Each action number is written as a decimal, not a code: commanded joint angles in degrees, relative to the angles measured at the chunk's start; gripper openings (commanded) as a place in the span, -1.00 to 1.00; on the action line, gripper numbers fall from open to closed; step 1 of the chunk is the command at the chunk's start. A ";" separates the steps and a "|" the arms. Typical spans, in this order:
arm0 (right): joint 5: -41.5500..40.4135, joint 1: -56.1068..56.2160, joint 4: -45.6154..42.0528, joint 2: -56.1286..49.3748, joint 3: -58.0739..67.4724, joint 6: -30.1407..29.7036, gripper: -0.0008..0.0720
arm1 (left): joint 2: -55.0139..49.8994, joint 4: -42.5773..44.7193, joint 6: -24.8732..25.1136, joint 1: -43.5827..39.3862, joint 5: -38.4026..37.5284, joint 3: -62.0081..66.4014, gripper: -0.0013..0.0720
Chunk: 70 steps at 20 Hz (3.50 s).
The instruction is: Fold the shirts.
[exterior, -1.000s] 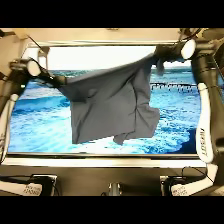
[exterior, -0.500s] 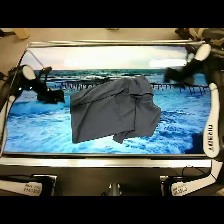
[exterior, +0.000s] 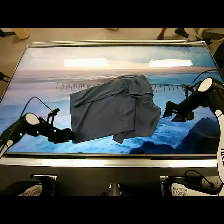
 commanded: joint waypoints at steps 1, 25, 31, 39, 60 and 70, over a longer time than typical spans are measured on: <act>-1.27 -0.11 1.20 1.29 -3.76 -1.31 0.20 | 1.29 -4.76 1.55 -2.62 8.02 -4.76 0.50; -23.69 8.70 -15.58 26.73 21.73 -1.95 -0.93 | 19.54 20.41 -4.42 -0.20 6.97 52.24 -0.90; -23.23 8.72 -22.56 42.05 41.55 0.02 -0.93 | 24.65 23.37 -9.66 3.89 3.37 80.28 -0.90; -12.48 8.72 -23.15 34.95 41.55 -0.28 -0.92 | 18.82 24.52 -6.14 3.89 -6.95 75.28 -0.90; -2.62 6.40 -3.23 -24.96 42.47 2.27 0.22 | -32.20 13.49 -1.88 5.84 -22.03 60.52 0.59; -1.81 -1.55 -5.70 -3.78 1.70 1.25 0.17 | -2.03 3.17 5.88 7.08 -5.62 4.22 0.08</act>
